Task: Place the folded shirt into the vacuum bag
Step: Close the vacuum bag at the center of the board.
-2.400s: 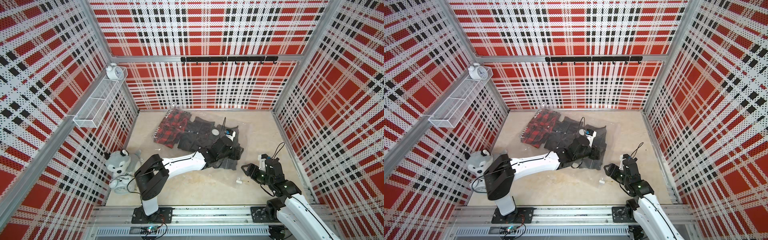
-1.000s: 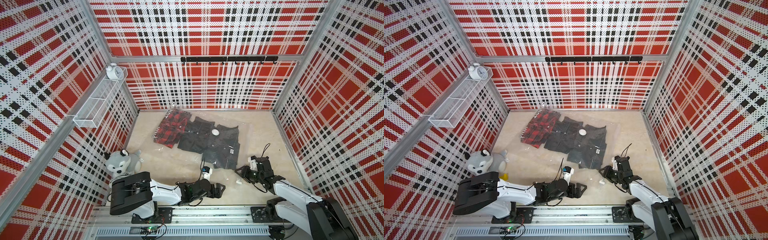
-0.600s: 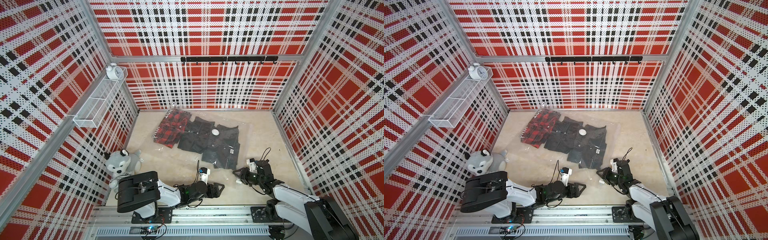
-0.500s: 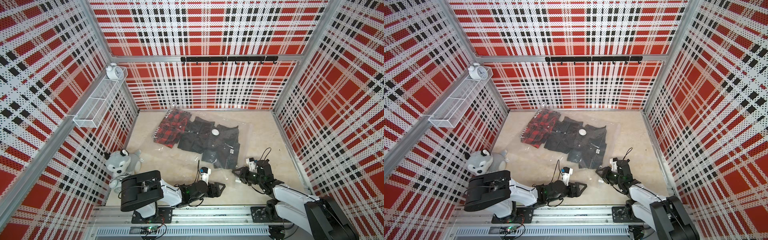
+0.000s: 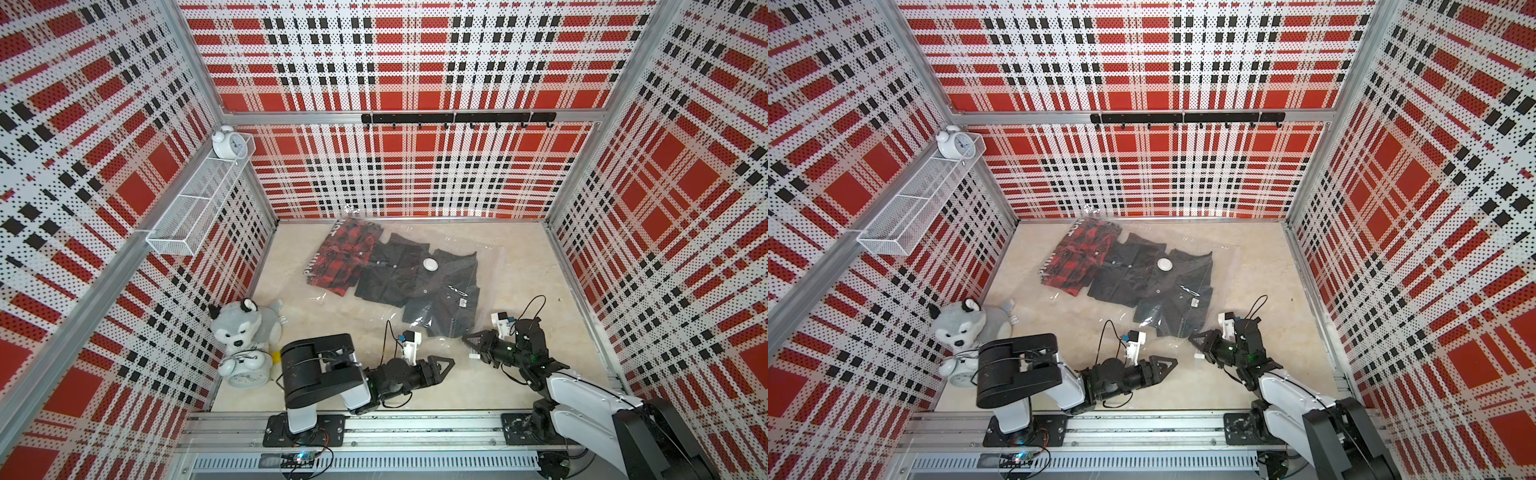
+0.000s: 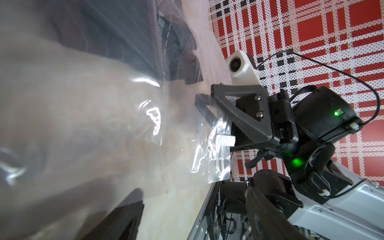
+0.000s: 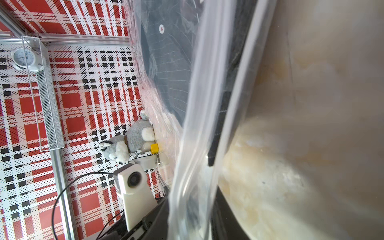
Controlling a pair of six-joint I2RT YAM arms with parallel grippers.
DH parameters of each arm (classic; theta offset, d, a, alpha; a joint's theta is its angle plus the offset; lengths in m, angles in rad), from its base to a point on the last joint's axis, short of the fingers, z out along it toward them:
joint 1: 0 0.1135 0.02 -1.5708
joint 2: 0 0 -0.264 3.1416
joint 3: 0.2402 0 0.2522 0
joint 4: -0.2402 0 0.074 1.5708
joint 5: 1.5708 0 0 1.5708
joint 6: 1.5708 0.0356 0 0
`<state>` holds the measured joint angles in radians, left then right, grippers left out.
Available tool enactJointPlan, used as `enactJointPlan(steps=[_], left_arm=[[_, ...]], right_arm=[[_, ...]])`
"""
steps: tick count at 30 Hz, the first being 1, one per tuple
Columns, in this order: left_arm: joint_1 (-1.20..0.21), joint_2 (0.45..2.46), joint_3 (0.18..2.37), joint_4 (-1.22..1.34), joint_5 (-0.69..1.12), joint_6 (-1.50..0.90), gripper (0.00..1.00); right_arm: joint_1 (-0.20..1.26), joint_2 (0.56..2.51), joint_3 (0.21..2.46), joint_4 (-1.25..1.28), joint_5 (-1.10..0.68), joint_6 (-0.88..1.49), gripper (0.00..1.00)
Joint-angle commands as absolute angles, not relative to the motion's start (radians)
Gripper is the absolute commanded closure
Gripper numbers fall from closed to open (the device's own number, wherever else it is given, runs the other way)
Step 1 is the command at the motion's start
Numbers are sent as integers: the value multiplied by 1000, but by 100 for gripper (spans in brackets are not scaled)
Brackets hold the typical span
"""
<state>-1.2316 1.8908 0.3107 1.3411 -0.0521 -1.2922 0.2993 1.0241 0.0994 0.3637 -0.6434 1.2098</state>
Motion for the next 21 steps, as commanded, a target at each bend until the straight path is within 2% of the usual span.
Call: enactJointPlan(steps=[1, 5, 13, 17, 21], left_arm=[[-1260, 2005, 314, 1624, -28, -1395, 21], [-1296, 2125, 301, 1795, -89, -1461, 23], [-1328, 2114, 386, 1704, -128, -1441, 29], [-1322, 2123, 408, 1692, -127, -1446, 41], [-1302, 2128, 441, 1675, -108, -1441, 43]], right_arm=[[308, 997, 103, 373, -643, 1221, 73], [309, 976, 108, 371, -629, 1229, 73], [309, 998, 112, 377, -655, 1207, 72], [309, 989, 87, 408, -653, 1216, 72], [310, 968, 74, 410, -647, 1220, 72]])
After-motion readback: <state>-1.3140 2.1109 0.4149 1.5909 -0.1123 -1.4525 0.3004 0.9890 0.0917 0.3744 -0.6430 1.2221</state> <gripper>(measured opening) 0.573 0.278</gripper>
